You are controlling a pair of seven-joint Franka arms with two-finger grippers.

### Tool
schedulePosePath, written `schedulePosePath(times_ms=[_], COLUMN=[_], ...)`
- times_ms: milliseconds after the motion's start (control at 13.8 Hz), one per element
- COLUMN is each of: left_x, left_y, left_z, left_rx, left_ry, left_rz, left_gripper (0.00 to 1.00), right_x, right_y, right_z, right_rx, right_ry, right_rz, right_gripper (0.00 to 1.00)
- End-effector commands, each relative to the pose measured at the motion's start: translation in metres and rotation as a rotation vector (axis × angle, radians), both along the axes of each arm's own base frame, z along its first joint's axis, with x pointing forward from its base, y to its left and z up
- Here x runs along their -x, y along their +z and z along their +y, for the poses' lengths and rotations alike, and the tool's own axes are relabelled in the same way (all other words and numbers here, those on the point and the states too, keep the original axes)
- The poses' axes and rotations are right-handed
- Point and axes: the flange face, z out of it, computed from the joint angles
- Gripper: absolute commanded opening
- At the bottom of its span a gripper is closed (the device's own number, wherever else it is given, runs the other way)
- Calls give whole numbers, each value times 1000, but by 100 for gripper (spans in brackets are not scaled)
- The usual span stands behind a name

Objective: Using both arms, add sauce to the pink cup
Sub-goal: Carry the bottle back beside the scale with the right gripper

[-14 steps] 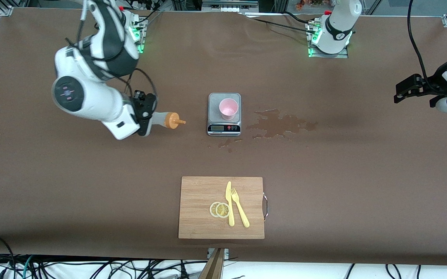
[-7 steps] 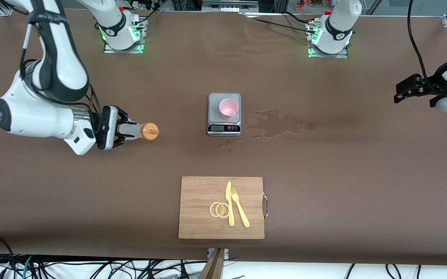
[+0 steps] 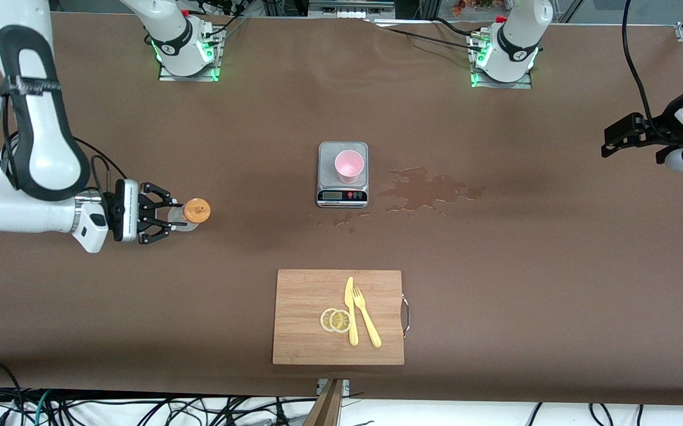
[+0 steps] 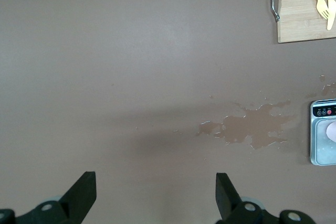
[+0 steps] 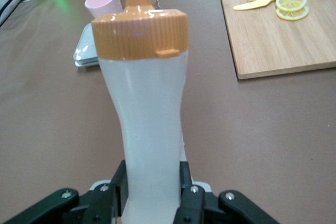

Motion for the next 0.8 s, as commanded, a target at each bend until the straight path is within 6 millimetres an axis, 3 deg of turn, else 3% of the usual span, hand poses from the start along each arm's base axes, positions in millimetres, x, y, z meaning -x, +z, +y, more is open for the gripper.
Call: schedulePosePath(times_ms=[0,363,726], left_x=[6,6,5], left_y=[5,6,4], left_z=[0,0,0], left_rx=[3,5,3], left_ry=[9,8,9], left_rz=[11,12,14], left_gripper=[100,100,100], right_x=[4,17,30], right_y=[-41,-116,-136], right_z=[-27,-52,-66], right_rx=[-141,-325,-448], right_ry=[15,-2,-5], right_rz=[-4,2,2], right_gripper=[42,44,48])
